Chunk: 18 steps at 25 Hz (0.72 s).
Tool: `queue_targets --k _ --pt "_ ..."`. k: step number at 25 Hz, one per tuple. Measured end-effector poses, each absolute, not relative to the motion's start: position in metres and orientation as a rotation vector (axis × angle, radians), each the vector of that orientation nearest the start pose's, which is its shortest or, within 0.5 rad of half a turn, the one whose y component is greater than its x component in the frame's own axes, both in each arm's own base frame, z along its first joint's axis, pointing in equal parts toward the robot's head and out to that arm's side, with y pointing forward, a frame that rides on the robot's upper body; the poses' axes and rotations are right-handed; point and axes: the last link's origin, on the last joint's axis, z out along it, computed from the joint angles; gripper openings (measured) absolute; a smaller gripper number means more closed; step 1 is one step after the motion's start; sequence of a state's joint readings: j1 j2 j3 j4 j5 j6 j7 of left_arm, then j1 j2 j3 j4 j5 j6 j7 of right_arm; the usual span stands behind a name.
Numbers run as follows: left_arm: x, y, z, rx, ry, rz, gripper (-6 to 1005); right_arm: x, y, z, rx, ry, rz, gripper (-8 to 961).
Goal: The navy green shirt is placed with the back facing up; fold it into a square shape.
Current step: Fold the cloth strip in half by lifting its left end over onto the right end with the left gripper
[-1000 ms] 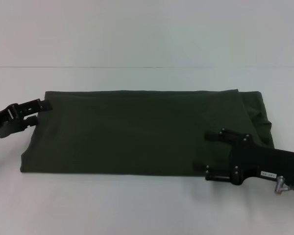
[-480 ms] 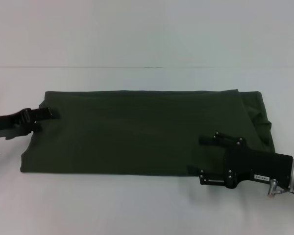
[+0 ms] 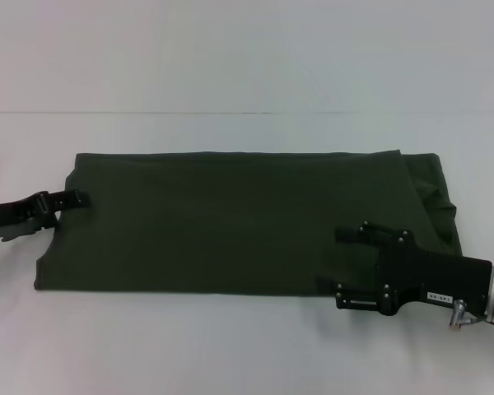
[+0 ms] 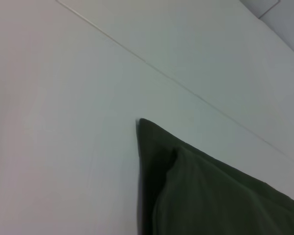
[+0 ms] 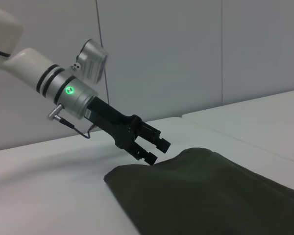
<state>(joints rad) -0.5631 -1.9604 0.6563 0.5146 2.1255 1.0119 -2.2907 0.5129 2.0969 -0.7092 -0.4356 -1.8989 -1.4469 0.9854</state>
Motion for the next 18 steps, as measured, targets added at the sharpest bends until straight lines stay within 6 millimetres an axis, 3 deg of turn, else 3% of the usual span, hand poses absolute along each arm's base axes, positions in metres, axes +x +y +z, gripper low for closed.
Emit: queue_targets --k 18 --pt "-0.3577 0.3802 0.0431 -1.766 -1.701 -0.518 835 0.2754 0.3126 -0.0432 -2.667 0.401 0.731 901"
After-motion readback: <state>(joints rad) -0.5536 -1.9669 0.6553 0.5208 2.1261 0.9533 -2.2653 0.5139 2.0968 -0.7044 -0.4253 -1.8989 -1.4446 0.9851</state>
